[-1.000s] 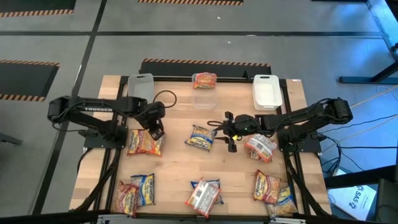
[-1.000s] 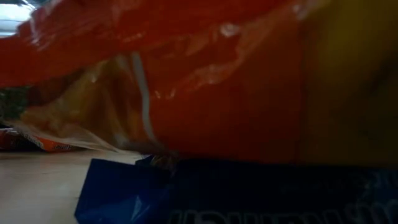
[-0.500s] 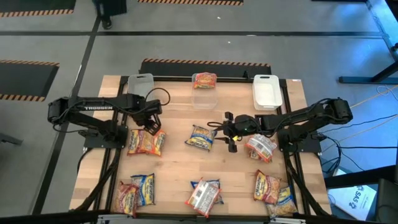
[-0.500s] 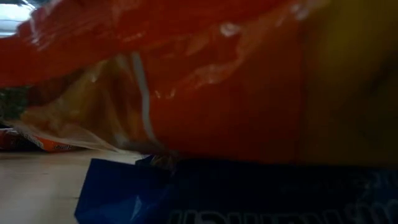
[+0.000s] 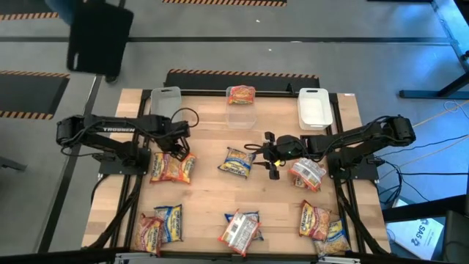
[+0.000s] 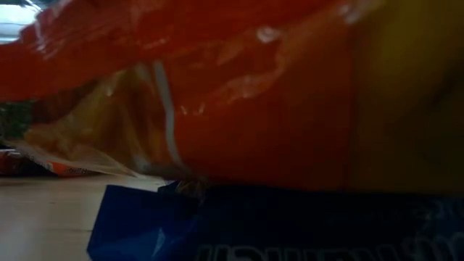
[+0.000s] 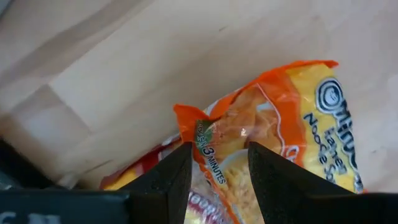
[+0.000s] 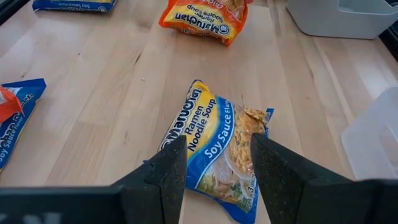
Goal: Sort Maruchan noodles
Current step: Put the top left orange noodle into the transparent bin
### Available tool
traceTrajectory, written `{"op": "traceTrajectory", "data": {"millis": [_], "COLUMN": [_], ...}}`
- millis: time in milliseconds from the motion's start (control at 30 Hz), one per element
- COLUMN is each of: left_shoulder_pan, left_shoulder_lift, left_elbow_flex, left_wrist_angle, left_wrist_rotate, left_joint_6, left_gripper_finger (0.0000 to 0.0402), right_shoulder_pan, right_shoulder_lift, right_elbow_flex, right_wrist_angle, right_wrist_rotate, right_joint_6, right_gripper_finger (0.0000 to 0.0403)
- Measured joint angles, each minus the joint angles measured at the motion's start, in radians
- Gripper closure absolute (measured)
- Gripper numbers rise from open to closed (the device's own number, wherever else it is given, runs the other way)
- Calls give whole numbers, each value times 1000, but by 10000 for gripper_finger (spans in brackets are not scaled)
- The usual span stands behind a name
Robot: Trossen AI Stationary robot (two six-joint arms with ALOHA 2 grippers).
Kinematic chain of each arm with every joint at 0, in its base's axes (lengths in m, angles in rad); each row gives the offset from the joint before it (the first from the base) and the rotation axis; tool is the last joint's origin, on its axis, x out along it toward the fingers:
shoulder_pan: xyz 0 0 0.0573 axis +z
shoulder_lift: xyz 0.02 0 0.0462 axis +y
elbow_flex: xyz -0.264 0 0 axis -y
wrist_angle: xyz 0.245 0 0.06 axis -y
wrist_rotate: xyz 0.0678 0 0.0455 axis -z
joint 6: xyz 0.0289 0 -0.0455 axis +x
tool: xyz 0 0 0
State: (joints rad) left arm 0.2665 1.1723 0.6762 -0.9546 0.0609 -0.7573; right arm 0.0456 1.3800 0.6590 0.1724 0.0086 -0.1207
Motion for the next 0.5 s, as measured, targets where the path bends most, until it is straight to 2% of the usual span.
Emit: {"op": "traceTrajectory", "data": {"millis": [100,233,500], "left_shoulder_pan": [0,9,17], "left_shoulder_lift": [0,0,0], "left_elbow_flex": [-23,-29,-29], "left_wrist_angle": [25,29,25], "left_wrist_rotate": [4,-54,-67], "left_joint_6": [-1,-28,-38], "left_gripper_finger": [252,252,252], "right_shoulder_pan": [0,0,0], "right_shoulder_lift": [0,0,0], "right_elbow_flex": [0,0,0], "right_wrist_angle": [-2,-2,-2], "right_wrist_rotate": [0,0,0], "right_joint_6": [-1,-2,-2], "right_gripper_finger": [237,237,237]}}
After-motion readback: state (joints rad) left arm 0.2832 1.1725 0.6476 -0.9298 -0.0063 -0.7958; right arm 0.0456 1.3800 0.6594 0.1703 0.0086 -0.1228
